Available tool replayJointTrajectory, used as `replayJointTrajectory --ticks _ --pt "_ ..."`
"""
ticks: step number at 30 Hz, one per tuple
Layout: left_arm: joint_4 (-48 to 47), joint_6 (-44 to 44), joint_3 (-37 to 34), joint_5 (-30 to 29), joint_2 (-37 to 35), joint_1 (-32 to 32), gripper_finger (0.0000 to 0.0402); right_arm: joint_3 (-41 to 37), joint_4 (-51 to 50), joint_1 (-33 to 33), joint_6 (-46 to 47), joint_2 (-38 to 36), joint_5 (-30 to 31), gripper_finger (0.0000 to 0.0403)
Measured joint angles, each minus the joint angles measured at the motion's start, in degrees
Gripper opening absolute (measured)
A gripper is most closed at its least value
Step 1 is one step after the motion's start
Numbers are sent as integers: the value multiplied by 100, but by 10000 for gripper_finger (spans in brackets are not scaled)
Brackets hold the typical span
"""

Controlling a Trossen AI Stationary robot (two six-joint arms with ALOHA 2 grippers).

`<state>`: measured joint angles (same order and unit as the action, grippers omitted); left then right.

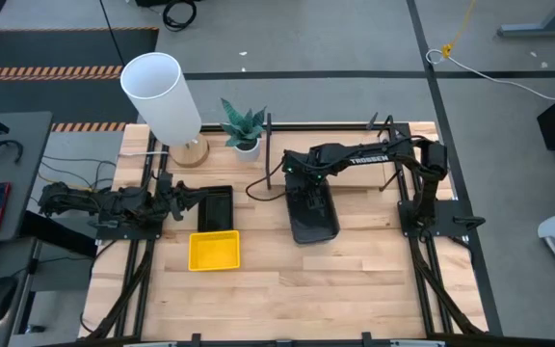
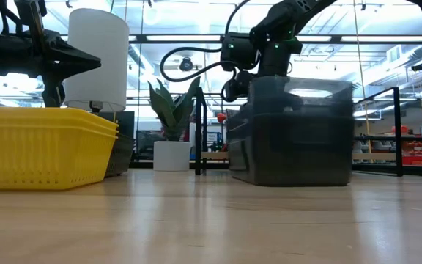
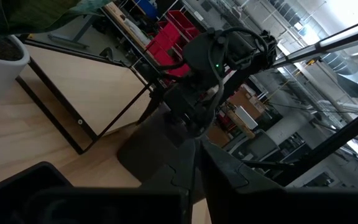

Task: Stack baskets on shelf by color
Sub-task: Put the stacked gray bins on the shelf

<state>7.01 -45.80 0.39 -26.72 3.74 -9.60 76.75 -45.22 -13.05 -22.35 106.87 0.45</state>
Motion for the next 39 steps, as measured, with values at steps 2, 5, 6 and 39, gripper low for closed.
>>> replayJointTrajectory --ticks 2,5,6,39 --pt "0 2 1 0 1 -1 30 0 11 23 26 0 3 54" --pt "0 3 0 0 0 -1 34 0 6 34 15 0 -26 27" --pt "1 2 -1 0 0 -1 35 0 1 34 16 -2 -29 20" --pt "0 2 1 0 0 -1 34 695 -980 -218 123 -76 -500 18"
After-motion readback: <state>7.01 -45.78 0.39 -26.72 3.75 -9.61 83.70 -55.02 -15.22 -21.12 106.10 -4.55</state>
